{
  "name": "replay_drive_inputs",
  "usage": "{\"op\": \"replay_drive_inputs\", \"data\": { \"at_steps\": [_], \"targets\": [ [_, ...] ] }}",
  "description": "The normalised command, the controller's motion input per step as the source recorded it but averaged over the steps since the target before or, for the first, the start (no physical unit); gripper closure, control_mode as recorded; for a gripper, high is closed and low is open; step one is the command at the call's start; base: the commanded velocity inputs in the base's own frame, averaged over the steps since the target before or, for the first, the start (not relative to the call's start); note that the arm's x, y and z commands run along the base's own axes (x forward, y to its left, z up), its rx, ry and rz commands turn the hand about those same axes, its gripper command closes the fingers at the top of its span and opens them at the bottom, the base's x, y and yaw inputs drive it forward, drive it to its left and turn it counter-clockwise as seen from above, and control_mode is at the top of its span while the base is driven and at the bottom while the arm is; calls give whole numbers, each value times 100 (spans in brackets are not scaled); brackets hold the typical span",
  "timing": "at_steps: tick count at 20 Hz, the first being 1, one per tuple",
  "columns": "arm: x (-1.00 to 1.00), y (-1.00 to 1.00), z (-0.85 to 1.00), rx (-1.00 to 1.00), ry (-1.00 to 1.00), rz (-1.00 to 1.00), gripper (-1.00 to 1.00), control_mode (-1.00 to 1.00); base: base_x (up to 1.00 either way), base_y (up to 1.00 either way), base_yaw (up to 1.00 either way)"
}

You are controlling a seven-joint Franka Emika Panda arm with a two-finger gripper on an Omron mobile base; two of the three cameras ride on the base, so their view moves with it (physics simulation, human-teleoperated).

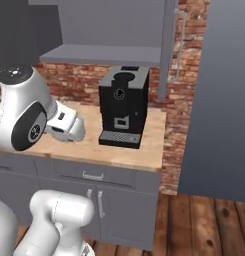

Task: Open the cabinet and move the ladle to the pot. Then close the cabinet.

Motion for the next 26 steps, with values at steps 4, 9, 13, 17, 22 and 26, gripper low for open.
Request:
{"op": "replay_drive_inputs", "data": {
  "at_steps": [4, 9, 13, 17, 22, 26],
  "targets": [
    [0, 0, 0, 0, 0, 0, -100, 100, 46, 0, 1],
    [0, 0, 0, 0, 0, 0, -100, 100, 67, 0, 0],
    [0, 0, 0, 0, 0, 0, -100, 100, 82, 0, 0],
    [0, 0, 0, 0, 0, 0, -100, 100, 63, 0, 1],
    [0, 0, 0, 0, 0, 0, -100, 100, 38, 0, 1],
    [-30, 0, 22, 0, -8, 1, -100, -100, 0, 0, 0]
  ]
}}
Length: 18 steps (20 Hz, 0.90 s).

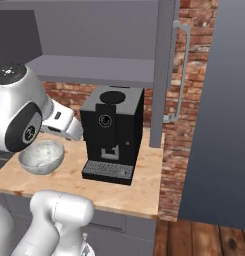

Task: Open the cabinet and move the ladle to the pot. Then close the cabinet.

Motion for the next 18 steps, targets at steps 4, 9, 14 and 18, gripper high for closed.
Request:
{"op": "replay_drive_inputs", "data": {
  "at_steps": [4, 9, 14, 18],
  "targets": [
    [-97, 0, 56, 0, -31, 2, -100, -100, 0, 0, 0],
    [-100, -5, 75, 0, -40, 1, -100, -100, 0, 0, 0],
    [-94, -12, 80, 0, -34, 0, -100, -100, 0, 0, 0],
    [-79, -35, 46, 0, -21, 0, -100, -100, 0, 0, 0]
  ]
}}
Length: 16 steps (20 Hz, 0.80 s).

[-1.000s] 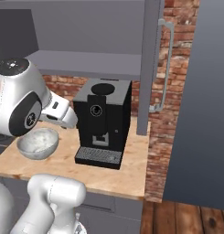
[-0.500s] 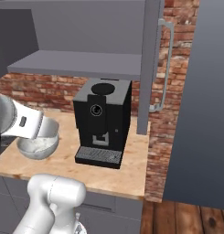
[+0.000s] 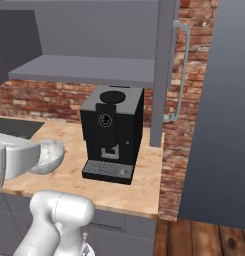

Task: Open the cabinet and move the ladle to the pot. Then close the cabinet.

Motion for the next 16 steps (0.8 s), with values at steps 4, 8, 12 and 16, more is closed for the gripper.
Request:
{"op": "replay_drive_inputs", "data": {
  "at_steps": [4, 8, 12, 16],
  "targets": [
    [-49, -61, 7, 0, -16, 0, -100, -100, 0, 0, 0],
    [-1, -70, -3, 0, -12, 0, -100, -100, 0, 0, 0],
    [0, -74, -6, 0, -12, 3, -100, -100, 0, 0, 0],
    [0, -63, -26, 2, -21, 13, -100, -100, 0, 0, 0]
  ]
}}
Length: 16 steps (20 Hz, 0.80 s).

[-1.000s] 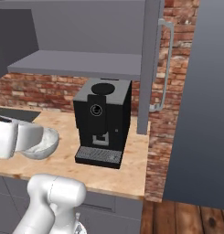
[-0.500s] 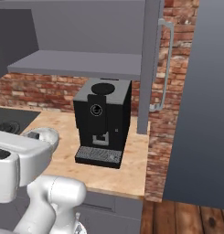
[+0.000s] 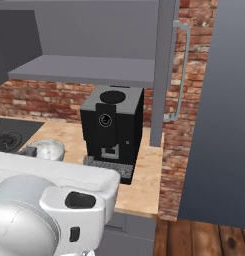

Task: Open the cabinet and move the ladle to the pot. Then close the cabinet.

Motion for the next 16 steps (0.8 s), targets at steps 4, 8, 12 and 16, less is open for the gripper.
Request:
{"op": "replay_drive_inputs", "data": {
  "at_steps": [4, 8, 12, 16],
  "targets": [
    [0, -50, -35, 8, -30, 17, -100, -100, 0, 0, 0],
    [19, -46, -32, 9, -27, 17, -100, -100, 0, 0, 0],
    [63, -38, -25, 9, -16, 17, -100, -100, 0, 0, 0],
    [92, -32, -19, 12, -7, 19, -100, -100, 0, 0, 0]
  ]
}}
